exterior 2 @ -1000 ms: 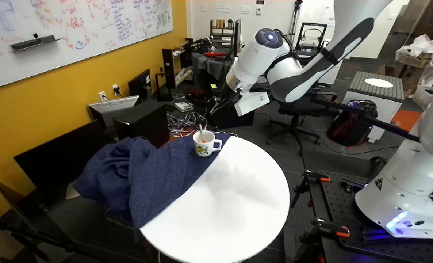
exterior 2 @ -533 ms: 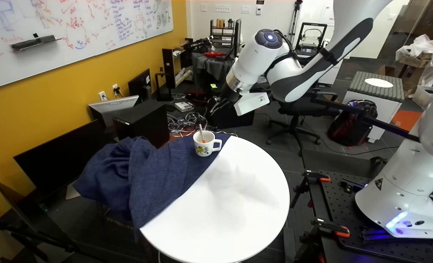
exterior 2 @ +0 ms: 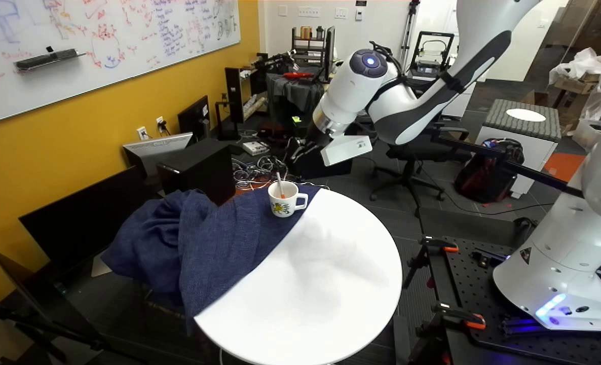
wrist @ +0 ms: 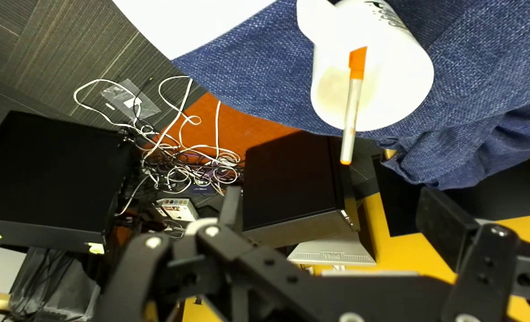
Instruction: Pick the marker from the cup and put it on the table
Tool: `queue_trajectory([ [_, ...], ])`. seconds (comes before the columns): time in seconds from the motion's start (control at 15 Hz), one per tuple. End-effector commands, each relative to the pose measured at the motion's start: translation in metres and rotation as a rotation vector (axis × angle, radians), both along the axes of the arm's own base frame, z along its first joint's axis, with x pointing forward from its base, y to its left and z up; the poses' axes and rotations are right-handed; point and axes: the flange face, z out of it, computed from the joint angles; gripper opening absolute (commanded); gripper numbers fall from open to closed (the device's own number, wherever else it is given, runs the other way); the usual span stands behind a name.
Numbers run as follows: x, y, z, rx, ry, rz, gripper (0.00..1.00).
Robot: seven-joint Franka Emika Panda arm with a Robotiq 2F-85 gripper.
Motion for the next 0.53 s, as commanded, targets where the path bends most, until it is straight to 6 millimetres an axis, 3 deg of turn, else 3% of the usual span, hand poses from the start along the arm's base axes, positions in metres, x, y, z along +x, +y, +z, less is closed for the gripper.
queue_trajectory([
  [0.0,0.018,0.004,-0.005,-0.048,-0.013,-0.039,1.00],
  [0.47,0.047,0.003,-0.033,-0.096,-0.056,-0.043,1.00],
])
